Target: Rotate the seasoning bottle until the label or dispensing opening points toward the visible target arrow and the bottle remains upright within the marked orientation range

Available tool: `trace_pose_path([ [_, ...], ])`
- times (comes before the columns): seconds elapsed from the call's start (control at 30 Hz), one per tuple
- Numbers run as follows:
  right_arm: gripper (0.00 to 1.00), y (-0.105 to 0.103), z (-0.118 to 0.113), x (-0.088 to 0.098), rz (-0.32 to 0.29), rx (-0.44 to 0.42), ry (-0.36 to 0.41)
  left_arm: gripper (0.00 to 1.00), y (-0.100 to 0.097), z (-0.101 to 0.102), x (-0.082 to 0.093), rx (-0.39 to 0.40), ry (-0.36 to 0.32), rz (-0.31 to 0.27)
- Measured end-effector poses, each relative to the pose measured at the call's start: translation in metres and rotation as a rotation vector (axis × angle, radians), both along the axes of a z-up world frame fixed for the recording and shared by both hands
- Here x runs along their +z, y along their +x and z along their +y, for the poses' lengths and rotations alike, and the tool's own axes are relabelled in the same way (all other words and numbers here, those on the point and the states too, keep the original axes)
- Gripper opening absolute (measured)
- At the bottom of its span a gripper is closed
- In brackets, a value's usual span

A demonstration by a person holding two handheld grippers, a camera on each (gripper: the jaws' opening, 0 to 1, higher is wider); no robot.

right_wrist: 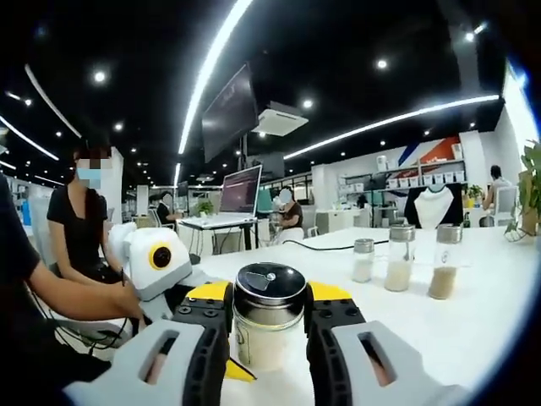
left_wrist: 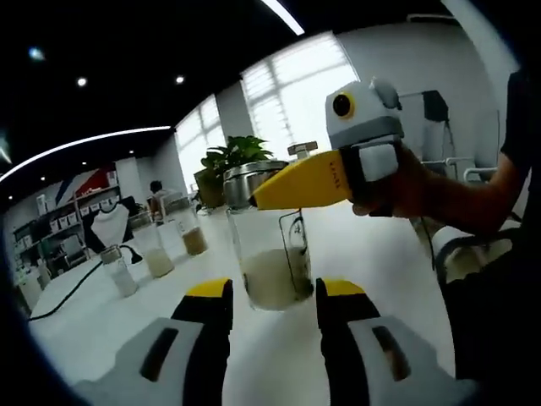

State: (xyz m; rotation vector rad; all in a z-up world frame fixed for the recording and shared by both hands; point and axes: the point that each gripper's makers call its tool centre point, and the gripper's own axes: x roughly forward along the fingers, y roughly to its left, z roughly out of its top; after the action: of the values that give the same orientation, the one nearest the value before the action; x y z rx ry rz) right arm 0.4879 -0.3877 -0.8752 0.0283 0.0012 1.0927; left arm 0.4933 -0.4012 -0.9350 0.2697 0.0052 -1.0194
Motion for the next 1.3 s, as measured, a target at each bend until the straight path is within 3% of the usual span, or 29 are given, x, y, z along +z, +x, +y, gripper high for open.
trace_pose_path([
  [0.13,0.31,-0.004,0.004,-0.003,-0.004,0.013,-0.025,0.39,-0.001,-0.005,-0.003,-0.021,0.022,-0.002],
  [0.2,0.31,-0.006,0.007,-0.005,-0.003,0.021,-0.035,0.36,-0.003,-0.009,-0.007,-0.024,0.020,0.024],
  [0.4,0.32,-0.002,0.006,-0.011,-0.005,0.032,-0.058,0.35,-0.002,-0.006,-0.011,-0.007,0.023,0.003],
  [0.53,0.30,-0.005,0.008,0.004,-0.032,0.042,0.016,0.35,-0.002,-0.004,-0.001,0.000,-0.029,-0.001],
  [0.57,0.30,-0.013,0.012,0.009,0.014,0.088,0.073,0.35,-0.001,-0.004,0.001,0.002,-0.035,-0.015],
  [0.73,0.30,-0.010,0.023,0.003,-0.043,0.076,0.003,0.34,-0.001,0.000,-0.004,0.023,-0.010,-0.005],
  [0.93,0.29,-0.005,0.024,-0.002,-0.031,0.059,-0.054,0.35,0.001,0.000,-0.009,0.019,0.007,0.019],
  [1.03,0.29,0.000,0.026,0.000,-0.023,0.063,-0.048,0.35,0.004,0.002,-0.007,0.020,-0.018,0.039],
  [1.3,0.29,0.006,0.033,-0.004,0.018,0.091,-0.053,0.35,0.009,0.015,-0.011,0.027,0.005,0.055],
])
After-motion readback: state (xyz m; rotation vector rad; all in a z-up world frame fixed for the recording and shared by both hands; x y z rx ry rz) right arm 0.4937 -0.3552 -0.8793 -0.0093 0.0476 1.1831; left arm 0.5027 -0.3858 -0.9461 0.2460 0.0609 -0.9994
